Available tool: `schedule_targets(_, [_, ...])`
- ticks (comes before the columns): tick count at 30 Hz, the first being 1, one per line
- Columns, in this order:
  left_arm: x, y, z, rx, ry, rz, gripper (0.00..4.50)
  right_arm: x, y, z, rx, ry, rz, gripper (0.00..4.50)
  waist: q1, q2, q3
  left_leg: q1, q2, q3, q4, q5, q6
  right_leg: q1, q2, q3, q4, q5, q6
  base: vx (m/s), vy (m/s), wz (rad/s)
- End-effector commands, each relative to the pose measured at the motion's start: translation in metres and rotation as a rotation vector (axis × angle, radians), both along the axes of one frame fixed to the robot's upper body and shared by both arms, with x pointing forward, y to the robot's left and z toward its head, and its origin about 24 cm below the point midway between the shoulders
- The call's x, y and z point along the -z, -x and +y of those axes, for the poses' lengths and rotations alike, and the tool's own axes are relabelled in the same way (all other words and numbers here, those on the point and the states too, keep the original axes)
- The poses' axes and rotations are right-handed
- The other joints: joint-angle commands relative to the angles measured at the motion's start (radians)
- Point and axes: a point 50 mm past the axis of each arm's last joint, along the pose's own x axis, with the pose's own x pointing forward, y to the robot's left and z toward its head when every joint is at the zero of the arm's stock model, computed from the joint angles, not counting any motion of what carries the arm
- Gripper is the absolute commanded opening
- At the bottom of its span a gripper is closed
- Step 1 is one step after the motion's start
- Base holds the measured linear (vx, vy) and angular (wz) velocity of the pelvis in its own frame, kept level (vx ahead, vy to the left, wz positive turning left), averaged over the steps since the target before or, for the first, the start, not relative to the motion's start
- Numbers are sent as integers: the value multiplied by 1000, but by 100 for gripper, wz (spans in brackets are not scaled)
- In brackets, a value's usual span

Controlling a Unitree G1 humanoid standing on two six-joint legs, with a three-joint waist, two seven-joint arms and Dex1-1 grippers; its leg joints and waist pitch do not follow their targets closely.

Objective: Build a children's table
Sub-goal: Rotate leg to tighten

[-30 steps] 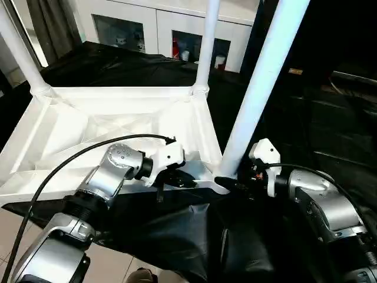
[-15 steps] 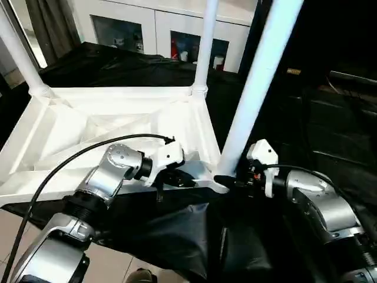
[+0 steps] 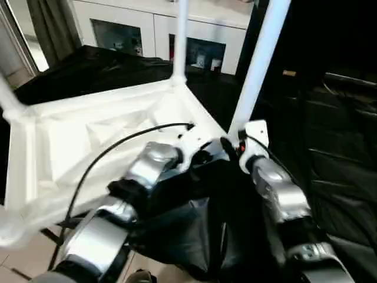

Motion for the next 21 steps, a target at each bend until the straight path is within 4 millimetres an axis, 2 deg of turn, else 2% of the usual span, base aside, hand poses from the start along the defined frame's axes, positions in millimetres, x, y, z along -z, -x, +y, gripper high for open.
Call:
schedule_targets(1, [-5, -7, 1, -52, -16, -49, 0, 8, 6, 26, -103, -60, 38, 317, -1, 6, -66, 22, 32, -13, -68, -307, -9, 27, -57, 43, -87, -218, -170, 0, 0, 0])
schedule_targets(2, [-5, -6, 2, -37, -15, -48, 0, 5, 6, 26, -113, -69, 23, 337, -1, 6, -66, 22, 32, -13, -68, -305, -7, 27, -57, 42, -87, -216, -170, 0, 0, 0])
schedule_targets(5, [-6, -4, 5, 29, 3, -39, 0, -3, 4, 22, -142, -74, -22, 360, -4, 7, -66, 17, 32, -15, -70, -305, -5, 32, -57, 41, -85, -215, -174, 0, 0, 0])
schedule_targets(7, [-6, -3, 7, 44, 6, -38, 0, -5, 4, 19, -151, -72, -33, 375, -7, 8, -66, 19, 33, -14, -70, -299, -1, 30, -56, 41, -85, -200, -181, 0, 0, 0])
schedule_targets(8, [-6, 1, 13, 110, 37, -10, 0, -12, 2, 6, -172, -80, -51, 391, -9, 8, -66, 18, 32, -13, -68, -294, 3, 32, -56, 42, -84, -193, -187, 0, 0, 0])
schedule_targets(9, [-6, 2, 14, 119, 41, -8, 0, -12, 2, 5, -177, -78, -52, 391, -8, 7, -67, 17, 33, -14, -68, -285, 8, 35, -57, 41, -83, -182, -189, 0, 0, 0])
schedule_targets(10, [-6, 5, 17, 162, 58, 11, 0, -15, 3, -2, -215, -64, -56, 398, -9, 6, -69, 14, 33, -14, -65, -254, 18, 39, -57, 40, -78, -141, -199, 0, 0, 0])
schedule_targets(11, [-6, 8, 22, 195, 62, 30, 0, -16, 5, -7, -269, -45, -54, 405, -10, 10, -71, 14, 33, -12, -61, -225, 31, 38, -54, 40, -72, -88, -216, 0, 0, 0])
schedule_targets(13, [-6, 14, 29, 281, 67, 45, 0, -16, 10, -15, -370, 4, -36, 414, -8, 10, -69, 13, 34, -10, -58, -192, 52, 40, -52, 39, -67, -24, -237, 0, 0, 0])
schedule_targets(14, [-6, 19, 35, 346, 70, 50, 0, -16, 17, -20, -476, 49, -17, 424, -5, 10, -69, 15, 34, -7, -56, -191, 62, 39, -52, 41, -66, -11, -242, 0, 0, 0])
schedule_targets(15, [-7, 19, 35, 347, 70, 50, 0, -16, 17, -20, -478, 50, -17, 434, -4, 9, -69, 13, 34, -8, -55, -191, 67, 42, -53, 40, -65, -10, -244, 0, 0, 0])
schedule_targets(17, [-9, 24, 47, 404, 60, 66, 0, -15, 35, -29, -684, 104, 32, 448, 2, 11, -67, 16, 35, -7, -56, -217, 70, 42, -53, 40, -69, -47, -241, 0, 0, 0])
schedule_targets(18, [-9, 24, 49, 406, 59, 69, 0, -15, 38, -31, -708, 105, 37, 448, 5, 10, -67, 17, 38, -7, -56, -219, 73, 43, -54, 41, -69, -50, -238, 0, 0, 0])
schedule_targets(21, [-11, 27, 56, 439, 65, 92, 0, -17, 48, -36, -797, 105, 63, 448, 7, 10, -64, 17, 39, -6, -59, -244, 64, 37, -54, 40, -71, -106, -247, 0, 0, 0])
